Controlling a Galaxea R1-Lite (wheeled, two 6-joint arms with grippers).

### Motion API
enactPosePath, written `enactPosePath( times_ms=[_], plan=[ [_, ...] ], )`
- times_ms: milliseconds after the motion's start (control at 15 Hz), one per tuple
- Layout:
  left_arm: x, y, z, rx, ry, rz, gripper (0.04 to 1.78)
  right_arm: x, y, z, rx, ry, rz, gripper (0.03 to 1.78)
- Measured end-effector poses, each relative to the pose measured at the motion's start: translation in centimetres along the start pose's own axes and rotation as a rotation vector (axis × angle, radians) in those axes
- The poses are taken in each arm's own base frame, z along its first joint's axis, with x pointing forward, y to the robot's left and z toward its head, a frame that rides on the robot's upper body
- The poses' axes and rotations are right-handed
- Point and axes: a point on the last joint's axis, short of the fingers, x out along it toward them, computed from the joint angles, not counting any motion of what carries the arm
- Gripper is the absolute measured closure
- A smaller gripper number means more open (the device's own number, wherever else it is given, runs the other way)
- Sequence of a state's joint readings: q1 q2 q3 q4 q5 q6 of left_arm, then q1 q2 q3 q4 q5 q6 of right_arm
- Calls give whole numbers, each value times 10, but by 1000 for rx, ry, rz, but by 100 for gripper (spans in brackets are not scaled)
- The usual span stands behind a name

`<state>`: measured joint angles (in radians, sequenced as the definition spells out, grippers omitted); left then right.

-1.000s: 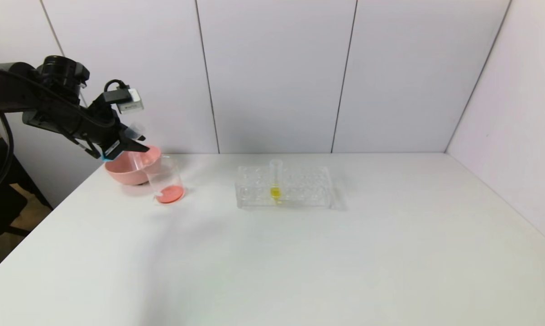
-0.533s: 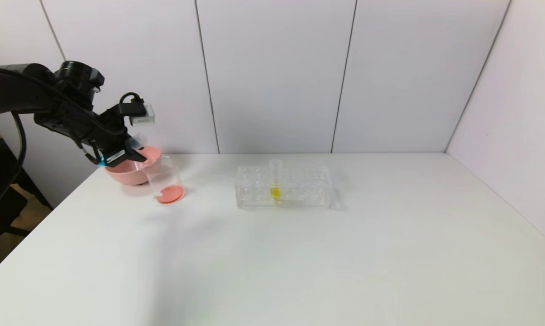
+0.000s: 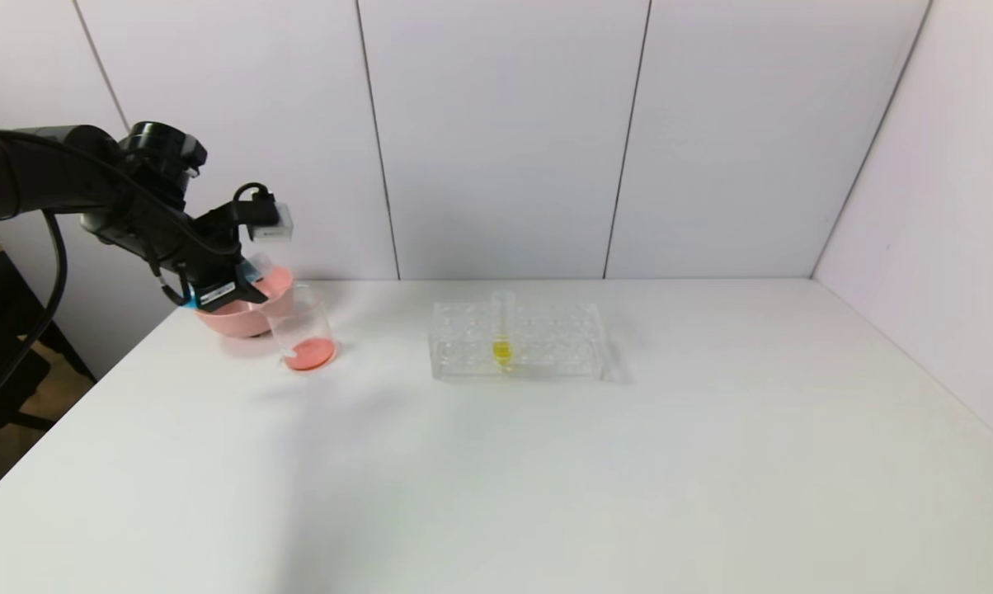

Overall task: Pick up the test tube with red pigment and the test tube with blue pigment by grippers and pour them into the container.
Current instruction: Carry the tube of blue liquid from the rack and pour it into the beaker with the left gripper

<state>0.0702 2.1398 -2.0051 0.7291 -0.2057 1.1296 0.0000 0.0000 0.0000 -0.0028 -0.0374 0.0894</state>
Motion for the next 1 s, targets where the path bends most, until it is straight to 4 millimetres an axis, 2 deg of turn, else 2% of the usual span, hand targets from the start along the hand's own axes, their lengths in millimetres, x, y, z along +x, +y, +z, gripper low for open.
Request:
enactPosePath(
  times_ms=[1000],
  plan=[
    [10, -7, 12, 46, 94, 33, 128, 0, 0, 0, 0, 0, 0, 4]
  ],
)
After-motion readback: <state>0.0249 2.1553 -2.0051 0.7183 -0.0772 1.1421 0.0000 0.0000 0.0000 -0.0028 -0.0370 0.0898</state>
